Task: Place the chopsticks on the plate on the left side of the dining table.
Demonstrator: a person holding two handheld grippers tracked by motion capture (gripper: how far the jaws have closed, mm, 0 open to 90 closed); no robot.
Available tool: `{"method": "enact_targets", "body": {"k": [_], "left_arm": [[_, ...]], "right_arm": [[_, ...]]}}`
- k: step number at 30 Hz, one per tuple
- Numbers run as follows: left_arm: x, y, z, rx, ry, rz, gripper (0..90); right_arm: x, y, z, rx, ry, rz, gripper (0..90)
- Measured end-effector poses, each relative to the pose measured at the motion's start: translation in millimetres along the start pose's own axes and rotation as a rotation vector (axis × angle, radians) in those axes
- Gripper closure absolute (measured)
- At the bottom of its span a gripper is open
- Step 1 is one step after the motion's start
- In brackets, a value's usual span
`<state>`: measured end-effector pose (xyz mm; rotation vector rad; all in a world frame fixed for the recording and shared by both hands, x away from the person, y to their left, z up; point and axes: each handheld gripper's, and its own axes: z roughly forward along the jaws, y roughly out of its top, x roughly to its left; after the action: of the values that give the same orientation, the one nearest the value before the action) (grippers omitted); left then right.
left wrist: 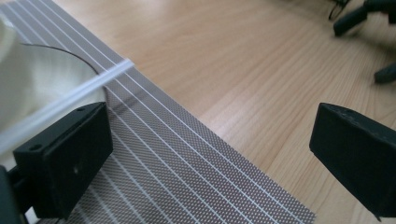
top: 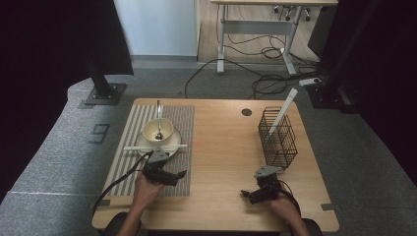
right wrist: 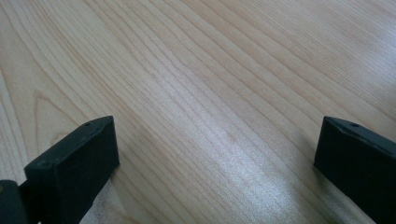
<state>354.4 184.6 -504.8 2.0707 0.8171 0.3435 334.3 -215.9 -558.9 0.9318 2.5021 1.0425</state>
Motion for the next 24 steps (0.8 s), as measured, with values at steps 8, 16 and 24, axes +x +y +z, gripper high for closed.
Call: {"method": "enact_targets", "body": {"k": [8, 16, 24], "left_arm": [[-3.2, -17.6, 30.7, 0.106, -0.029, 0.027, 0.0], [-1.9, -26.2, 43.7, 0.161, -0.042, 0.012, 0.0], [-5.0, -25.6, 47.1, 0.2, -0.01, 0.035, 0.0]], "right_arm": [[0.0, 0.0, 0.0, 0.0, 0.0, 0.001, 0.0], [0.0, 0.0, 0.0, 0.0, 0.0, 0.001, 0.0], [0.0, 0.0, 0.0, 0.0, 0.0, 0.0, 0.0]]}}
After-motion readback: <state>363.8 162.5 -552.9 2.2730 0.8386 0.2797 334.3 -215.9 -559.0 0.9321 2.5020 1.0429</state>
